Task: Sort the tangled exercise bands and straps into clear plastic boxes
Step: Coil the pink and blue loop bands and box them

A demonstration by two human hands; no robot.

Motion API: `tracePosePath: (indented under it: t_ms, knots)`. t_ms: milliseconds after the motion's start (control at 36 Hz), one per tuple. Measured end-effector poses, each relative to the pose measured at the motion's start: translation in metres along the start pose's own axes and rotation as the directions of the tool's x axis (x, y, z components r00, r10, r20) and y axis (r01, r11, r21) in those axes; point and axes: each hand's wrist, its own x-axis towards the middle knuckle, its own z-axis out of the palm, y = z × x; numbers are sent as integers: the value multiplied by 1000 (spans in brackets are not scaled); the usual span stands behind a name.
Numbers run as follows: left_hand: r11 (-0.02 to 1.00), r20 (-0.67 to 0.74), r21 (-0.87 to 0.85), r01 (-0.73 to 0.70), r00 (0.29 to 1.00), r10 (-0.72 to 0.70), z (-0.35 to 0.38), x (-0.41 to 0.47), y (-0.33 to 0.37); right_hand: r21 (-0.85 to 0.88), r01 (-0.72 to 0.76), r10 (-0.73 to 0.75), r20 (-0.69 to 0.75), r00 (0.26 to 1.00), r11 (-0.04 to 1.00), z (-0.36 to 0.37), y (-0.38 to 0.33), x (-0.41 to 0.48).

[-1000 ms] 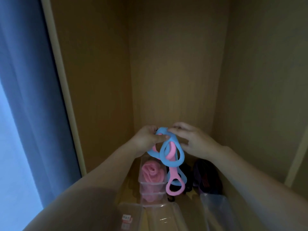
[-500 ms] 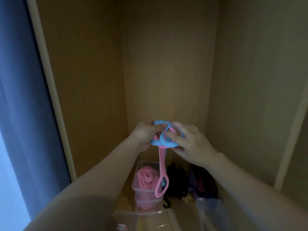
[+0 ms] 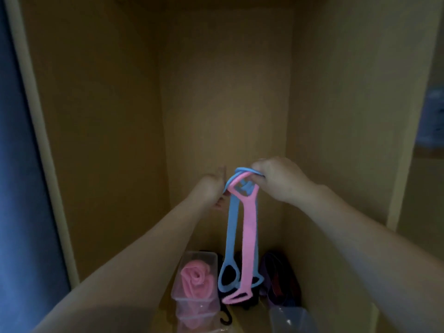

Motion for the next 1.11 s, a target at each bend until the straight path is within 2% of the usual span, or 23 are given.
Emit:
tracePosePath:
  t_ms: [56, 111, 194, 278, 361, 444, 500, 556, 667, 833, 972, 1056, 1111]
  knots:
    - [994, -113, 15, -108, 988, 109, -2, 5, 1, 62, -58, 57, 15, 998, 996, -6, 2, 4]
    - [967, -136, -93, -237, 965, 223, -3, 4, -2, 134, -115, 110, 42, 993, 984, -9, 5, 6]
    - [898, 5, -109, -427, 903, 430, -1, -3, -3, 212, -155, 144, 68, 987, 965, -10, 10, 7]
    - [870, 64, -28, -493, 867, 494, 4, 2, -6, 284, -171, 154, 80, 985, 943, -8, 14, 7]
    - [885, 51, -42, -463, 884, 465, 5, 4, -3, 421, -184, 146, 122, 982, 888, -8, 18, 7]
    - [905, 93, -165, -392, 907, 410, 5, 5, 0, 656, -169, 115, 125, 986, 735, -12, 19, 7]
    - [918, 71, -205, -340, 930, 360, 4, 6, 2, 744, -148, 126, 86, 988, 652, -14, 19, 8]
    - [927, 23, -192, -322, 943, 332, 3, 8, 3, 715, -161, 205, 26, 978, 680, -14, 21, 9]
    - [932, -63, -200, -302, 953, 295, -2, 11, 6, 488, -197, 314, -172, 934, 851, -11, 31, 10]
    - [906, -74, -306, -293, 956, 285, -15, 10, 12, 526, -114, 322, -325, 889, 843, -21, 28, 4]
    - [913, -93, -256, -318, 948, 304, -21, 16, 18, 551, -32, 235, -302, 924, 834, -39, 20, -2]
    - [895, -87, -314, -316, 949, 304, -22, 20, 21, 645, 18, 152, -208, 966, 764, -45, 11, -3]
    - [882, -53, -349, -318, 946, 320, -20, 20, 22, 652, 32, 115, -182, 977, 757, -43, 7, -1]
